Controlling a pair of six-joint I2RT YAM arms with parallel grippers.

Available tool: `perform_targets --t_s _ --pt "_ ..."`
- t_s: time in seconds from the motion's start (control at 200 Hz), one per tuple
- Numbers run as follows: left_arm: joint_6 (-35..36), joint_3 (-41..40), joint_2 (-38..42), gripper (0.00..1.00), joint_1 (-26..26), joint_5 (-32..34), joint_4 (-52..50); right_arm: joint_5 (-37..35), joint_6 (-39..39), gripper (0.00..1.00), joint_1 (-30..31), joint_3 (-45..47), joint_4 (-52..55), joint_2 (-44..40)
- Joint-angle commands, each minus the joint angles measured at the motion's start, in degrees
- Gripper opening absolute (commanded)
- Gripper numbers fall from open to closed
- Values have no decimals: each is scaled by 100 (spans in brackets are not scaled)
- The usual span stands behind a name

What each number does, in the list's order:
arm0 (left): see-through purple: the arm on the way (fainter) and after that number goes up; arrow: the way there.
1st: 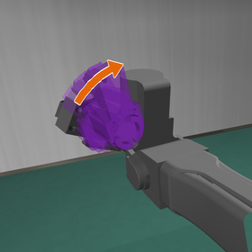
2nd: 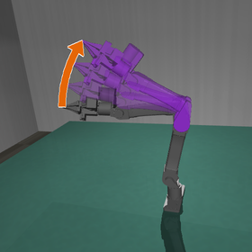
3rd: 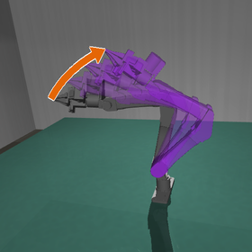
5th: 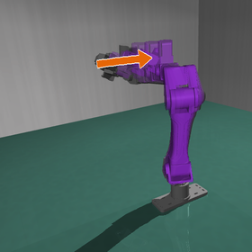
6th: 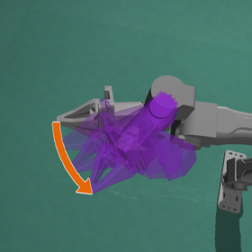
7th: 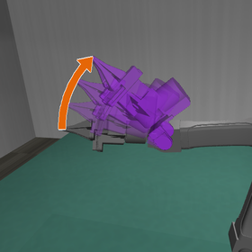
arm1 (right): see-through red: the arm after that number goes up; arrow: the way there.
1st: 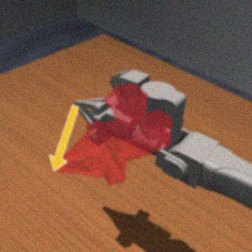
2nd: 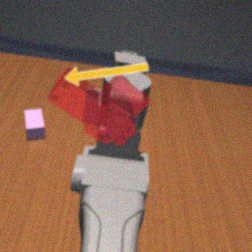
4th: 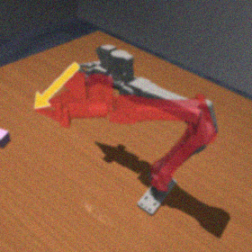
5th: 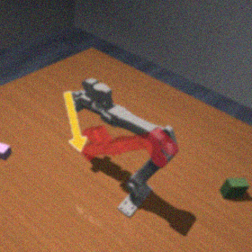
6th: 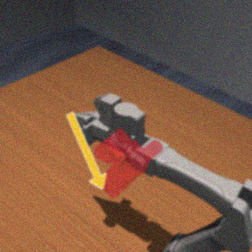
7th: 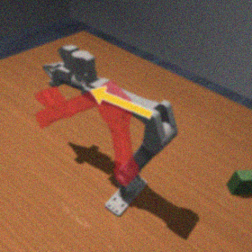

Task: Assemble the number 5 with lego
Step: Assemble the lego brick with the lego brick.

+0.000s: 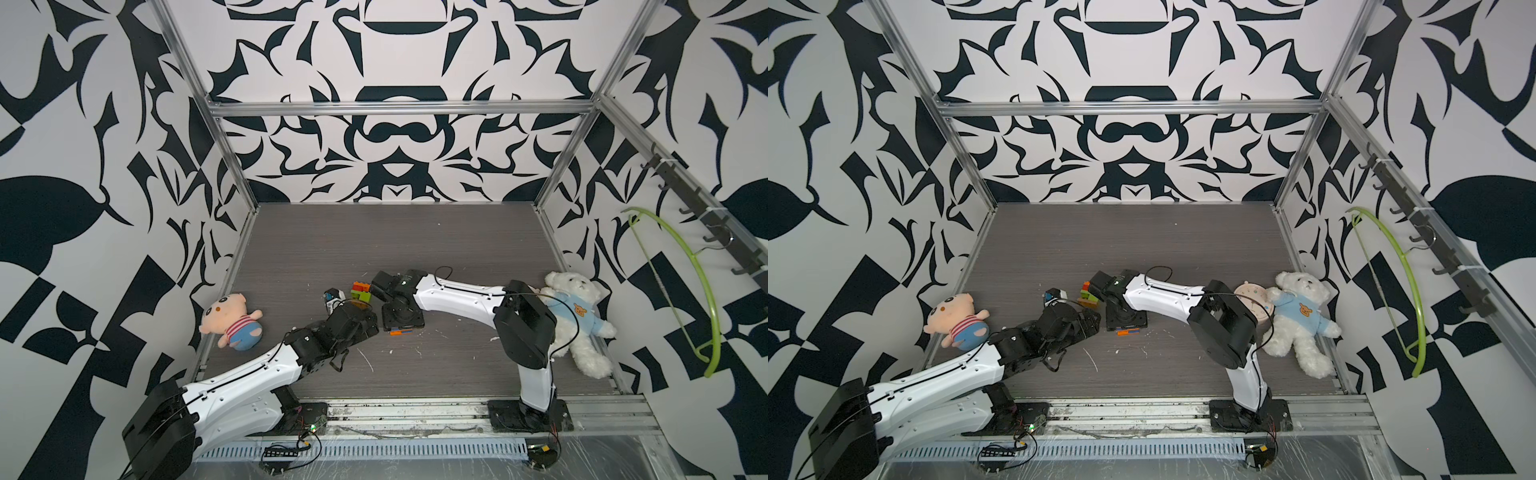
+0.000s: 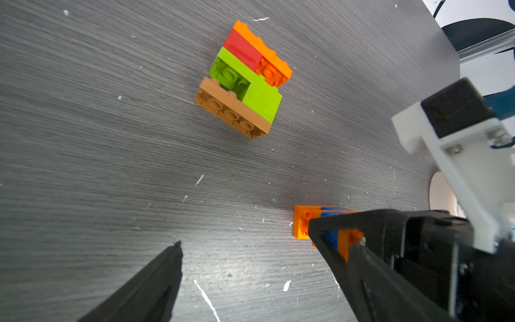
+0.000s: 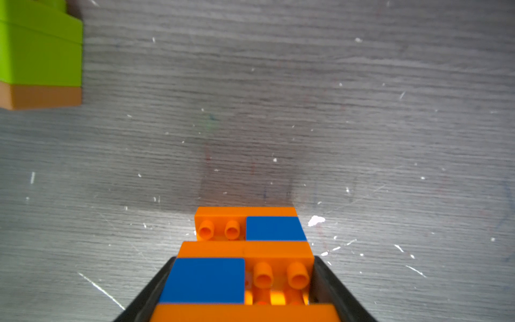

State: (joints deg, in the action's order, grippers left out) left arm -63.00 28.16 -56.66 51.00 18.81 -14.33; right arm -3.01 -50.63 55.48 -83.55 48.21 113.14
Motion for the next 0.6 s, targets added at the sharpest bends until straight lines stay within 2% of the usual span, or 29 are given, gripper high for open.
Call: perform_targets --t_s 0.0,0.595 --pt "42 172 -35 99 -20 -9 1 230 53 64 12 339 -180 369" --pt "122 330 -203 99 -20 -97 70 248 36 64 6 374 -256 357"
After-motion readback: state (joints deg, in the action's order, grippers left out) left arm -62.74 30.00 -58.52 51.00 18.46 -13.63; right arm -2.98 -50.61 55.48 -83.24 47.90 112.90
